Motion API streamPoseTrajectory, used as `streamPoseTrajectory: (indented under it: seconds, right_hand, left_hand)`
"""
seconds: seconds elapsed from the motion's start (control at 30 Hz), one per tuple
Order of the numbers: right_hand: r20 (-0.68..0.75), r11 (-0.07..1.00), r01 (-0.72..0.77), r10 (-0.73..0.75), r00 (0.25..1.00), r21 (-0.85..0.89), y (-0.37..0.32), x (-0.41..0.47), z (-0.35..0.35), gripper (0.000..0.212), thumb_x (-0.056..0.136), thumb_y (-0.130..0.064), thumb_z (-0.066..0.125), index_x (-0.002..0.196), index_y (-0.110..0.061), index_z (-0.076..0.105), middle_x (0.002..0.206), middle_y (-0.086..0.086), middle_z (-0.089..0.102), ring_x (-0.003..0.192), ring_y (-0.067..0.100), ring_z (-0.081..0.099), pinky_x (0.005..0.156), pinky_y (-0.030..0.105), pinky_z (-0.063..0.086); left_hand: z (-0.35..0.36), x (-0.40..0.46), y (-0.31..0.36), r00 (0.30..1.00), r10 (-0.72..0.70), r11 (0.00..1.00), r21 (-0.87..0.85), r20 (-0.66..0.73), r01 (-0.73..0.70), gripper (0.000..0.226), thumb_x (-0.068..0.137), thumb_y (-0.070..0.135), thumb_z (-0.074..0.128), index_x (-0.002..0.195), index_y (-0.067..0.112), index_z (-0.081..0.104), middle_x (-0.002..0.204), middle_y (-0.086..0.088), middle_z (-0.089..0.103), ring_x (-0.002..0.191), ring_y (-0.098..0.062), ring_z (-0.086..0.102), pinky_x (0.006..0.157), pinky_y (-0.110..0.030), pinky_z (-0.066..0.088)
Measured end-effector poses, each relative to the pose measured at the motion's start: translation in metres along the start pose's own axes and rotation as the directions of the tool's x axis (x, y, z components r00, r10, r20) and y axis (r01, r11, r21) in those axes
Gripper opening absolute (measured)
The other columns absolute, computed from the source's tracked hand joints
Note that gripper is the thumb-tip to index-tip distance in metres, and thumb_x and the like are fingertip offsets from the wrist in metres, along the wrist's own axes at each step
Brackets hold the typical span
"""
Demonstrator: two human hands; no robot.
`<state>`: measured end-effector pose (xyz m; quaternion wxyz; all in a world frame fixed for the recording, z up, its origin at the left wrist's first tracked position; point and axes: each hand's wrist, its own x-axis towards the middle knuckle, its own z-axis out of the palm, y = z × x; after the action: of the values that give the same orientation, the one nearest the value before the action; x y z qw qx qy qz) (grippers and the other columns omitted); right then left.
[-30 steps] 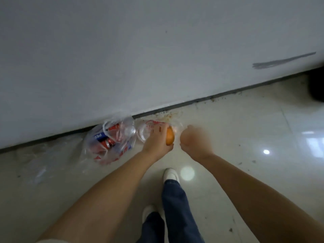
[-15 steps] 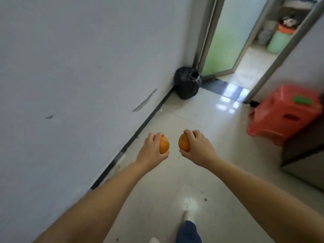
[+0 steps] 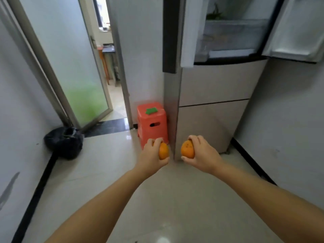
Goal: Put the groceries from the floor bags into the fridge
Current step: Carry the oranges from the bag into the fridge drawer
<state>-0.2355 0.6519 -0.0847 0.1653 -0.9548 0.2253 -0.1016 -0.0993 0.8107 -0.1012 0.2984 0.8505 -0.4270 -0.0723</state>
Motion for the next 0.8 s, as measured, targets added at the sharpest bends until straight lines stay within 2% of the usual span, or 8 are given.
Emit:
streamPoseTrajectory:
  seconds: [0.13, 0.27, 0.37, 0.47, 0.6, 0.7, 0.8]
  right_hand:
    - [-0.083, 0.995, -0.095, 0.093, 0.992, -0.020, 0.106, 0.002, -0.072, 0.072, 0.078, -0.056, 0.063, 0.136, -0.027, 0.032, 0.123, 0.004, 0.040, 0.107, 0.025, 0.052, 0.081, 0.034, 0.050]
    - [-0.150, 0.988, -0.130, 0.116, 0.982, -0.082, 0.178, 0.026, -0.135, 0.070, 0.079, -0.058, 0.061, 0.137, -0.029, 0.033, 0.124, 0.004, 0.040, 0.108, 0.025, 0.052, 0.081, 0.035, 0.050]
    - [-0.211, 0.981, -0.142, 0.112, 0.971, -0.131, 0.216, 0.061, -0.179, 0.072, 0.079, -0.059, 0.061, 0.137, -0.028, 0.032, 0.126, 0.005, 0.040, 0.109, 0.027, 0.052, 0.083, 0.038, 0.051]
    - [-0.293, 0.976, -0.123, 0.067, 0.954, -0.178, 0.247, 0.109, -0.223, 0.068, 0.079, -0.057, 0.063, 0.133, -0.028, 0.034, 0.122, 0.006, 0.041, 0.106, 0.028, 0.052, 0.079, 0.037, 0.049]
    - [-0.419, 0.972, -0.087, -0.014, 0.908, -0.220, 0.284, 0.190, -0.282, 0.069, 0.076, -0.056, 0.065, 0.132, -0.027, 0.037, 0.119, 0.006, 0.043, 0.104, 0.028, 0.052, 0.078, 0.034, 0.047]
    - [-0.478, 0.964, -0.099, -0.033, 0.878, -0.247, 0.314, 0.251, -0.324, 0.071, 0.075, -0.056, 0.067, 0.132, -0.026, 0.038, 0.118, 0.007, 0.043, 0.100, 0.028, 0.054, 0.077, 0.034, 0.047]
    - [-0.505, 0.955, -0.120, -0.034, 0.862, -0.270, 0.343, 0.305, -0.367, 0.072, 0.076, -0.055, 0.068, 0.134, -0.026, 0.037, 0.121, 0.007, 0.043, 0.103, 0.028, 0.054, 0.079, 0.033, 0.046]
  left_hand:
    - [0.051, 0.075, 0.088, 0.996, 0.070, 0.997, -0.017, 0.051, -0.070, 0.064, 0.076, 0.042, 0.070, 0.130, 0.029, 0.038, 0.124, -0.001, 0.040, 0.109, -0.023, 0.049, 0.087, -0.037, 0.050]
    - [0.070, 0.152, 0.166, 0.985, 0.168, 0.986, -0.030, 0.028, -0.167, 0.063, 0.078, 0.044, 0.069, 0.130, 0.027, 0.037, 0.125, -0.003, 0.039, 0.107, -0.024, 0.052, 0.088, -0.039, 0.051]
    - [0.071, 0.213, 0.214, 0.964, 0.266, 0.963, -0.028, -0.015, -0.266, 0.062, 0.079, 0.044, 0.068, 0.130, 0.024, 0.038, 0.126, -0.005, 0.039, 0.107, -0.025, 0.052, 0.088, -0.037, 0.049]
    - [0.066, 0.279, 0.255, 0.935, 0.341, 0.938, -0.025, -0.097, -0.345, 0.061, 0.080, 0.042, 0.069, 0.129, 0.023, 0.038, 0.125, -0.005, 0.039, 0.106, -0.025, 0.052, 0.084, -0.033, 0.047]
    - [0.058, 0.384, 0.304, 0.891, 0.408, 0.904, -0.046, -0.197, -0.424, 0.061, 0.078, 0.041, 0.071, 0.128, 0.024, 0.039, 0.123, -0.003, 0.041, 0.103, -0.021, 0.052, 0.084, -0.034, 0.048]
    - [0.053, 0.472, 0.339, 0.867, 0.446, 0.884, -0.042, -0.224, -0.466, 0.060, 0.078, 0.040, 0.071, 0.126, 0.024, 0.039, 0.122, -0.004, 0.041, 0.104, -0.024, 0.053, 0.086, -0.040, 0.049]
    - [0.041, 0.554, 0.375, 0.857, 0.458, 0.878, -0.031, -0.235, -0.478, 0.061, 0.078, 0.040, 0.071, 0.127, 0.024, 0.039, 0.126, -0.006, 0.040, 0.110, -0.027, 0.051, 0.086, -0.038, 0.047]
